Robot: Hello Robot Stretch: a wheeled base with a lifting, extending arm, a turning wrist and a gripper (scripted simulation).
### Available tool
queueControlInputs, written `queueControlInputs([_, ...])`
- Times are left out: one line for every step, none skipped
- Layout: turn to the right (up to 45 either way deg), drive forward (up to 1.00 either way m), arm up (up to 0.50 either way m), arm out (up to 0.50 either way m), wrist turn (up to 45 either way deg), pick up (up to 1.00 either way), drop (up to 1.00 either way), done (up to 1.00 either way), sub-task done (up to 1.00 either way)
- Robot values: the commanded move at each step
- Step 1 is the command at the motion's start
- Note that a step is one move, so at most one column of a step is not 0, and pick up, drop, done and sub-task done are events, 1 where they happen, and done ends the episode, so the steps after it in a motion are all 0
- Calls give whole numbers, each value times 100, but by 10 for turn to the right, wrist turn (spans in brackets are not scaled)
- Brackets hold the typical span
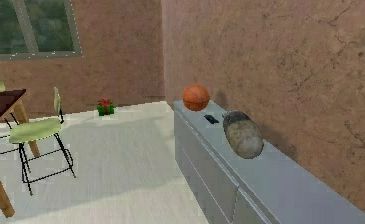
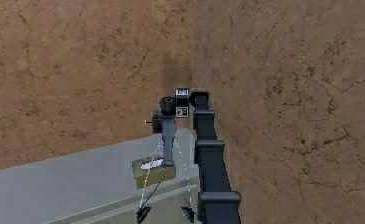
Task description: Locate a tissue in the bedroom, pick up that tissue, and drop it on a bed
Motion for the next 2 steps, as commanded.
queueControlInputs([0,0,0,0,450,0,0,0,0])
queueControlInputs([0,0,0,0,450,0,0,0,0])
